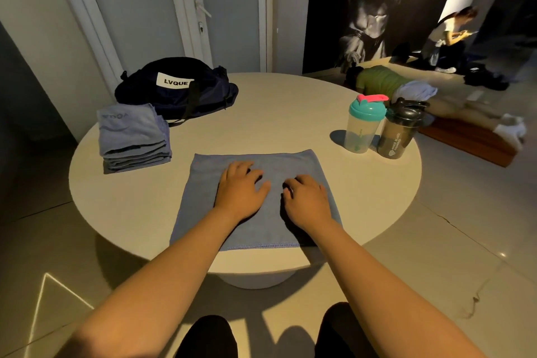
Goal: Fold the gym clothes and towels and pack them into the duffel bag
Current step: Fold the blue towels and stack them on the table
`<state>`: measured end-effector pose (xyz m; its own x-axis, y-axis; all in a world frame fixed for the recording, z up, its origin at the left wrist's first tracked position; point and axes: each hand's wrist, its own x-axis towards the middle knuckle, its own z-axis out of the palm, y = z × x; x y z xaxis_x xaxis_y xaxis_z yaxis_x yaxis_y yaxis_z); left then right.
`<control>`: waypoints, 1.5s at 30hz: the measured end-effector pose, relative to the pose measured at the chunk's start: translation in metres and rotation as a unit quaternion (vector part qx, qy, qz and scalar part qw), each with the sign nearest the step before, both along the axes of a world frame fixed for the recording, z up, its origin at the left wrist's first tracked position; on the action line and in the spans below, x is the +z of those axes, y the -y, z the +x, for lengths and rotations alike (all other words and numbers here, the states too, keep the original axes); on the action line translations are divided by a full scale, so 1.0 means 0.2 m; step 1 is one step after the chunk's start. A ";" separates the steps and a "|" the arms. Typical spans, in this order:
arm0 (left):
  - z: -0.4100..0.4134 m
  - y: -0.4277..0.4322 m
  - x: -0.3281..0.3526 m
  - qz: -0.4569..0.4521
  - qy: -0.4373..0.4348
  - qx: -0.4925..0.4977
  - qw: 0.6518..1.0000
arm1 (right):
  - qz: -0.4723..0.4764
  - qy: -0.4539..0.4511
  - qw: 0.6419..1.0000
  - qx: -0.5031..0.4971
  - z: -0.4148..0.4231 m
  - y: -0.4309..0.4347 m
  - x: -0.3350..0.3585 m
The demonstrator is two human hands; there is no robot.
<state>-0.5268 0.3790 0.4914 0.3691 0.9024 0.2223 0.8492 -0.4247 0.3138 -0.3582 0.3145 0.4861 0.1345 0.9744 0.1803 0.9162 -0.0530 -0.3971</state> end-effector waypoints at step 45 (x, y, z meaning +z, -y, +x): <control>-0.58 0.49 0.00 -0.129 0.353 0.092 0.922 | 0.031 -0.100 0.981 0.165 -0.51 0.26 -0.02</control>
<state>-0.6427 0.2818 0.4908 0.0503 0.9917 0.1183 0.4451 -0.1283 0.8862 -0.4599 0.2633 0.4816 -0.1479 0.9588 0.2424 0.7826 0.2633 -0.5640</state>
